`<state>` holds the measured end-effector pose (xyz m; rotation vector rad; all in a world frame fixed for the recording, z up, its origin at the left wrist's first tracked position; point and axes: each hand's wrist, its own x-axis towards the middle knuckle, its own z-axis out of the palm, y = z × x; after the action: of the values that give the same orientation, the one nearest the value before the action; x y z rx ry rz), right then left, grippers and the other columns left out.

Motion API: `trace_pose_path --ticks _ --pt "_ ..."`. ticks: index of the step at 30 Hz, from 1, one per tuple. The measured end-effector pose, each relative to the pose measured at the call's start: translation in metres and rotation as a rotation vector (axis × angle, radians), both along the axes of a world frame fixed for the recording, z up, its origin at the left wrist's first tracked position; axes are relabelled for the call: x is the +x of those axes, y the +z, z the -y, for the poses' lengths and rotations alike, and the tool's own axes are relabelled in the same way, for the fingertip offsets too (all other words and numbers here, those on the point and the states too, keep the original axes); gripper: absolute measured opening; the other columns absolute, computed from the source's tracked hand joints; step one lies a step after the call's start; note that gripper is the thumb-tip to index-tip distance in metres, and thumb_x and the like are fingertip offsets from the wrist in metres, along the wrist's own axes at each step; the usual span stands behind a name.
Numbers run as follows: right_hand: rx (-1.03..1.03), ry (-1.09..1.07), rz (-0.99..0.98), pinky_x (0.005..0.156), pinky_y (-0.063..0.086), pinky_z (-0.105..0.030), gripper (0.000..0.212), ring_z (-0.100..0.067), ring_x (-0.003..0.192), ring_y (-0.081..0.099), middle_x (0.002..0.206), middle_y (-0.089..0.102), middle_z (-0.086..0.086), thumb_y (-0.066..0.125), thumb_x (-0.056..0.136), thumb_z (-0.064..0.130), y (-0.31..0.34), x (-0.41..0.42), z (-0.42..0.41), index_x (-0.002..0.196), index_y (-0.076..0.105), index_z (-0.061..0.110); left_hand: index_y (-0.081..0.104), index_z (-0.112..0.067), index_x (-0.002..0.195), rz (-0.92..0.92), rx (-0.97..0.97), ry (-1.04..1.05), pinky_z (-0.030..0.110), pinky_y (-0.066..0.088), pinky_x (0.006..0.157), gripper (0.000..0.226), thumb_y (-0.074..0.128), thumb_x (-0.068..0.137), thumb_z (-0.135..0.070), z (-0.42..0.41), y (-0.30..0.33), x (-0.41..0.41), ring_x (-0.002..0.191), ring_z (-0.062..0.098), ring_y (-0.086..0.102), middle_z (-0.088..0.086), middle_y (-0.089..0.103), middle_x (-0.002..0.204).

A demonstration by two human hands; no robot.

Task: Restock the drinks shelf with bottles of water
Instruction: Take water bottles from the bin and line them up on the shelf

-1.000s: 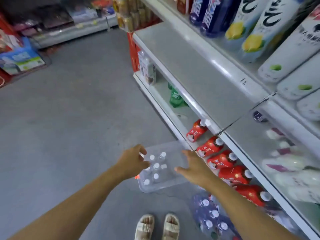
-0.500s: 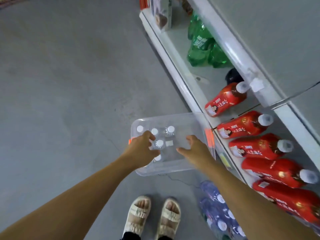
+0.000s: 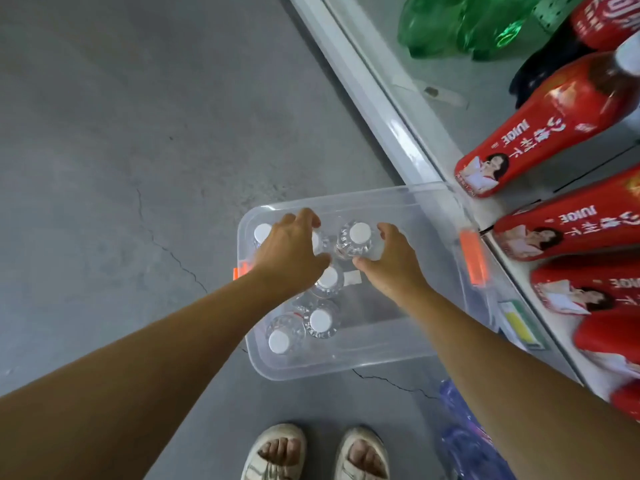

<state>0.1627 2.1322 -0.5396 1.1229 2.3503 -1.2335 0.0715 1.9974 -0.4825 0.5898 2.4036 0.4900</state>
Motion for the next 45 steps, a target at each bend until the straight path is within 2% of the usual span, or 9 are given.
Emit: trace_pose_path --ticks 2,7,12,18,25,32,36,40,45 --pt "0.024 -0.007 -0.052 0.098 0.034 -0.027 0.074 -0.023 0.128 0.041 0.140 0.042 -0.006 0.072 0.079 0.020 -0.022 -0.004 0.002 0.141 0.033 0.014 0.045 -0.016 0.127 -0.045 0.019 0.001 0.030 0.040 0.089 0.050 0.067 0.082 -0.024 -0.001 -0.010 -0.003 0.114 0.022 0.050 0.007 0.051 0.126" --pt "0.048 -0.058 -0.226 0.086 0.035 -0.020 0.068 -0.014 0.109 0.049 0.121 0.053 0.000 0.084 0.067 0.017 -0.055 -0.014 0.010 0.125 0.047 0.017 0.043 -0.017 0.128 -0.083 0.031 -0.030 0.032 0.044 0.090 0.051 0.067 0.084 -0.025 -0.004 -0.028 -0.008 0.117 0.021 0.049 0.005 0.050 0.129" --pt "0.118 -0.061 -0.294 0.085 0.050 -0.031 0.061 -0.019 0.098 0.059 0.108 0.064 -0.001 0.087 0.063 0.022 -0.060 -0.017 0.003 0.115 0.055 0.017 0.043 -0.018 0.128 -0.106 0.038 -0.055 0.031 0.043 0.090 0.050 0.066 0.084 -0.025 -0.002 -0.029 -0.010 0.117 0.020 0.049 0.004 0.050 0.129" --pt "0.156 -0.120 -0.270 0.065 0.035 -0.006 0.049 -0.010 0.079 0.055 0.085 0.060 0.009 0.086 0.060 0.021 -0.021 0.002 -0.017 0.103 0.064 0.015 0.044 -0.018 0.127 -0.080 0.042 -0.068 0.028 0.040 0.088 0.049 0.066 0.084 -0.023 -0.001 0.000 -0.005 0.116 0.018 0.049 0.003 0.051 0.128" --pt "0.123 -0.224 -0.285 0.059 0.048 -0.015 0.034 -0.011 0.068 0.062 0.074 0.068 0.004 0.086 0.058 0.023 0.099 0.038 -0.051 0.082 0.066 0.012 0.044 -0.019 0.128 -0.008 0.030 -0.121 0.027 0.043 0.090 0.053 0.068 0.081 -0.024 -0.017 0.086 0.016 0.115 0.018 0.051 0.001 0.052 0.128" --pt "0.002 -0.279 -0.317 0.053 0.045 -0.008 0.026 0.006 0.062 0.062 0.069 0.067 0.012 0.087 0.062 0.021 0.264 0.052 -0.076 0.074 0.064 0.023 0.044 -0.019 0.125 0.069 0.070 -0.179 0.026 0.045 0.086 0.054 0.072 0.079 -0.026 -0.036 0.213 0.033 0.107 0.018 0.054 0.001 0.053 0.126" --pt "-0.095 -0.287 -0.377 0.045 0.036 -0.005 0.035 0.011 0.046 0.052 0.043 0.053 0.022 0.082 0.070 0.015 0.365 0.053 -0.081 0.064 0.049 0.025 0.044 -0.019 0.124 0.105 0.123 -0.197 0.029 0.046 0.090 0.060 0.076 0.075 -0.029 -0.041 0.289 0.036 0.109 0.017 0.052 0.002 0.053 0.125" --pt "-0.137 -0.310 -0.397 0.062 0.054 -0.027 0.028 -0.011 0.071 0.068 0.070 0.067 0.010 0.085 0.063 0.026 0.452 0.051 -0.078 0.076 0.060 0.023 0.043 -0.020 0.125 0.127 0.223 -0.225 0.022 0.039 0.084 0.065 0.079 0.072 -0.029 -0.044 0.366 0.035 0.103 0.010 0.048 -0.002 0.053 0.120" --pt "-0.178 -0.327 -0.449 0.073 0.058 -0.031 0.025 -0.011 0.074 0.070 0.080 0.071 0.005 0.083 0.066 0.021 0.555 0.054 -0.072 0.082 0.065 0.019 0.041 -0.028 0.122 0.230 0.354 -0.263 0.031 0.047 0.090 0.066 0.081 0.069 -0.029 -0.048 0.456 0.034 0.105 0.013 0.056 -0.004 0.057 0.115"
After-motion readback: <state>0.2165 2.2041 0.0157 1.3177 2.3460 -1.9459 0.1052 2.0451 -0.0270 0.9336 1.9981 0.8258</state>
